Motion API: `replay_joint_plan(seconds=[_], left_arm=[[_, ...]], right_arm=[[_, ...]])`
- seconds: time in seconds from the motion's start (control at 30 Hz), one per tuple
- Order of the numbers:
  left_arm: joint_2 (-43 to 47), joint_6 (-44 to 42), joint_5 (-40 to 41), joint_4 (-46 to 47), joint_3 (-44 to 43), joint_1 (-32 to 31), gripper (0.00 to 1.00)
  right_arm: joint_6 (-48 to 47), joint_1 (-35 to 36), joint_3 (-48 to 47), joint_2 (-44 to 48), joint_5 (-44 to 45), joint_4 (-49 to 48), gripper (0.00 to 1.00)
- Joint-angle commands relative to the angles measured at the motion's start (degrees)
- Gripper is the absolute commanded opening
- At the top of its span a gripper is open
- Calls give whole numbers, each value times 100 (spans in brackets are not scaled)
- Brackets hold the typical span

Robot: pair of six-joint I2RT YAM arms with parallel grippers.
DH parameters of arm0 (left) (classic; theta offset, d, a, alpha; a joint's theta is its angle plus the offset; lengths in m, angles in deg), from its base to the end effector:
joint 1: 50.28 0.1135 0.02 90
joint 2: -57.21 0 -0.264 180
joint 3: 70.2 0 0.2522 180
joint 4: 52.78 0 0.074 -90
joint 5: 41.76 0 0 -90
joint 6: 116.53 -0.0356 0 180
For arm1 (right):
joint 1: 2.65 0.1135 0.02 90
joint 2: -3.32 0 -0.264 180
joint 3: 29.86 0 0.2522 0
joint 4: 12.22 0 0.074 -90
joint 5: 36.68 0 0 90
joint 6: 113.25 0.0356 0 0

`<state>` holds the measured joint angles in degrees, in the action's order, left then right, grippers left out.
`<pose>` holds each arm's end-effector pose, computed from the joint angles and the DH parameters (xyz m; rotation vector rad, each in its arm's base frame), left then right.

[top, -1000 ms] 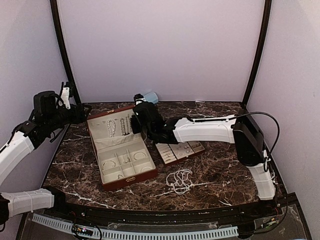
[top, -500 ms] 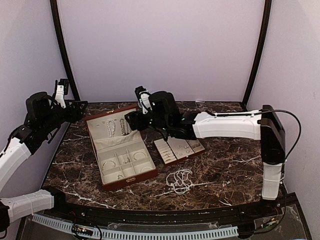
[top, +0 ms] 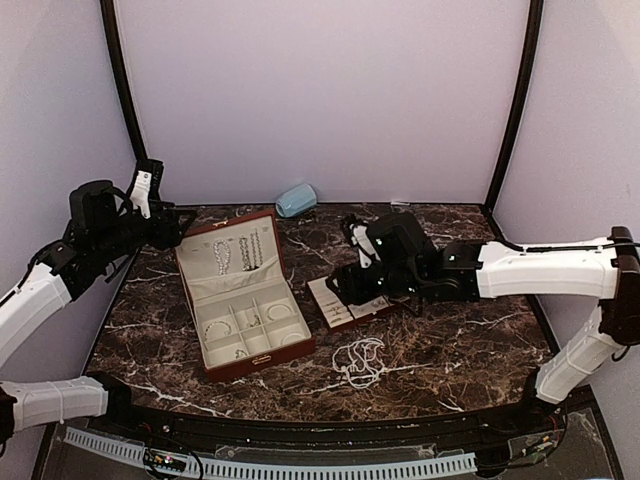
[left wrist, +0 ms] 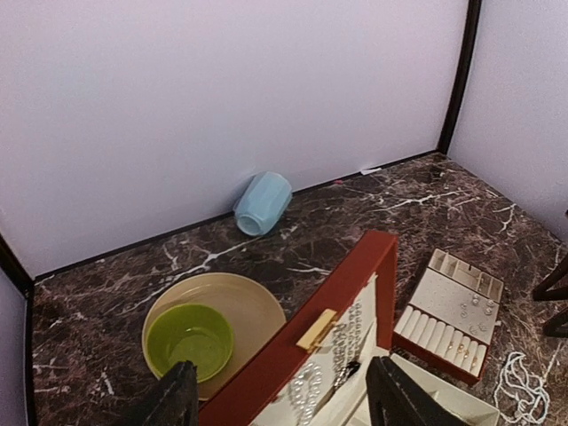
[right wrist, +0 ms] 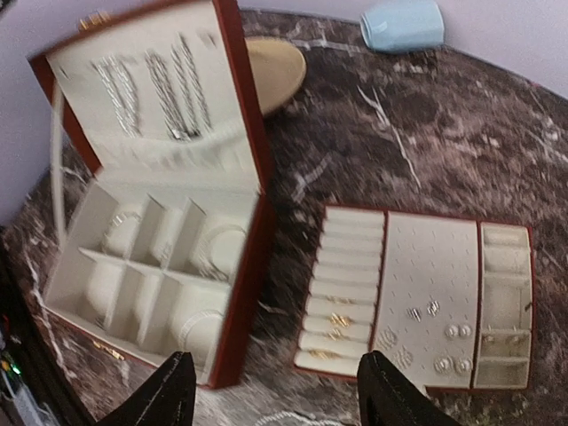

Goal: Organize the mixed jewelry
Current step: Move the jewelry box to the center of the board, then pick up the necklace from the center of the board.

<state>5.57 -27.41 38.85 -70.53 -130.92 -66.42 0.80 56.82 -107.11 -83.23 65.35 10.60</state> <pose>0.2031 -0.0648 0.3439 0.3762 1.6904 -0.3377 0.1817 0.2935 0.2784 -0.5425 2.1167 0.6319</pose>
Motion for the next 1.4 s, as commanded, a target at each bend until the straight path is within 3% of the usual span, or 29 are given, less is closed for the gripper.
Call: replay_joint_plan(seconds=[0.0, 0.1, 0.37, 1.0, 1.37], left_arm=[[-290, -164, -245, 74, -439, -498, 67], [-417, -96, -485, 314, -404, -553, 68], [-420, -193, -219, 309, -131, -557, 68], [-355, -333, -126, 292, -100, -557, 68], [-302, -389, -510, 357, -19, -557, 67]], right_arm=[[480, -112, 544, -59, -13, 1118, 58], [497, -181, 790, -209, -23, 1249, 54], [-25, -435, 918, -878, -203, 1338, 41], [-284, -497, 985, -1348, -242, 1094, 31], [-251, -497, 1035, -1047, -330, 958, 11]])
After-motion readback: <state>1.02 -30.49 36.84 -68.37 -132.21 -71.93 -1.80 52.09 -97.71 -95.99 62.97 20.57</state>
